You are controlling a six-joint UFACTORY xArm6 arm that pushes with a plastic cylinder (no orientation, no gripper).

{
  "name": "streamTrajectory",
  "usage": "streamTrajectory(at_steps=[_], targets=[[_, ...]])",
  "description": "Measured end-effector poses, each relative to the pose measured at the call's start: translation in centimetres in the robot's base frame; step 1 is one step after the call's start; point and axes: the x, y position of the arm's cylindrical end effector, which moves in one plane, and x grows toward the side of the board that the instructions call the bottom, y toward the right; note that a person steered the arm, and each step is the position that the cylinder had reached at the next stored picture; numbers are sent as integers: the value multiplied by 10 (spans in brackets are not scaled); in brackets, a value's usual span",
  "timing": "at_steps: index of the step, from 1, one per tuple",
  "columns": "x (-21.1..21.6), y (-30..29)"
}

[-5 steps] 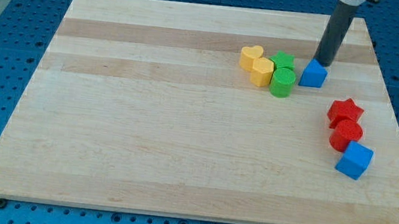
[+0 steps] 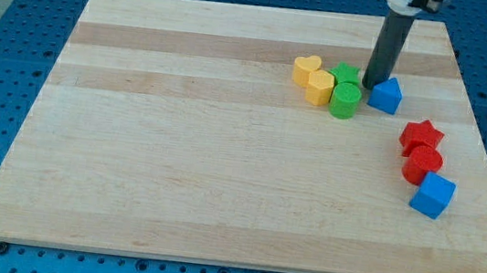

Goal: Push the blue triangle into the red star

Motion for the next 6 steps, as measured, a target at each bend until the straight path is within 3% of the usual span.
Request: streamTrajectory(at_steps=[3, 6], targets=[[64, 3], [54, 3]])
